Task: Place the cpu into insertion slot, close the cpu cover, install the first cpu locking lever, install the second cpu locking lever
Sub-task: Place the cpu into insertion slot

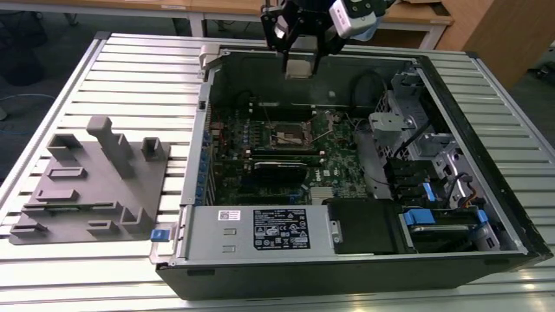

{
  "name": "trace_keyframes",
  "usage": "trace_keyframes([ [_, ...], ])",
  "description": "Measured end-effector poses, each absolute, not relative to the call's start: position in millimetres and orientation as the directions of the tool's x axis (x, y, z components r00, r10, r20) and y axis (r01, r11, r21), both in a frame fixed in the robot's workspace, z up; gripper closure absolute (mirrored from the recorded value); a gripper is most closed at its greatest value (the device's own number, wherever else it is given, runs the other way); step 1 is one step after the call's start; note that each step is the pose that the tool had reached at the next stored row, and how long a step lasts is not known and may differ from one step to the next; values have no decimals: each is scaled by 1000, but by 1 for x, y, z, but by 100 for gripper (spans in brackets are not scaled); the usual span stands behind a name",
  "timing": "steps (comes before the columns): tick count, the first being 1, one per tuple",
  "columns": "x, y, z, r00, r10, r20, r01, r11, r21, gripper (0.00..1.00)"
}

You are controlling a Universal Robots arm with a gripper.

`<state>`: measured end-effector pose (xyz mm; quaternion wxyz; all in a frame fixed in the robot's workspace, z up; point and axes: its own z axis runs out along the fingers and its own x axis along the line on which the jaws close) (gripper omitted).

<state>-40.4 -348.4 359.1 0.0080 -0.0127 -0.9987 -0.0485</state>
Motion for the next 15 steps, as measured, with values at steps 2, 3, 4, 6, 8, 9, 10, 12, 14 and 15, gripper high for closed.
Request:
trace_keyframes([
  [2,-40,-348,358,-1000,25,17,26,995,96,46],
  [3,-40,-348,358,-1000,25,17,26,995,96,46],
  [4,-40,-348,358,-1000,25,17,26,995,96,46],
  [6,-40,-348,357,-1000,25,17,26,995,97,46],
  [8,-40,-348,357,-1000,25,17,26,995,97,46],
  [9,-40,-348,357,-1000,25,17,26,995,97,46],
  [10,-40,-348,357,-1000,25,17,26,995,97,46],
  [12,-40,-348,356,-1000,25,17,26,995,97,46],
  [14,-40,-348,356,-1000,25,17,26,995,97,46],
  [15,-40,-348,356,-1000,25,17,26,995,97,46],
])
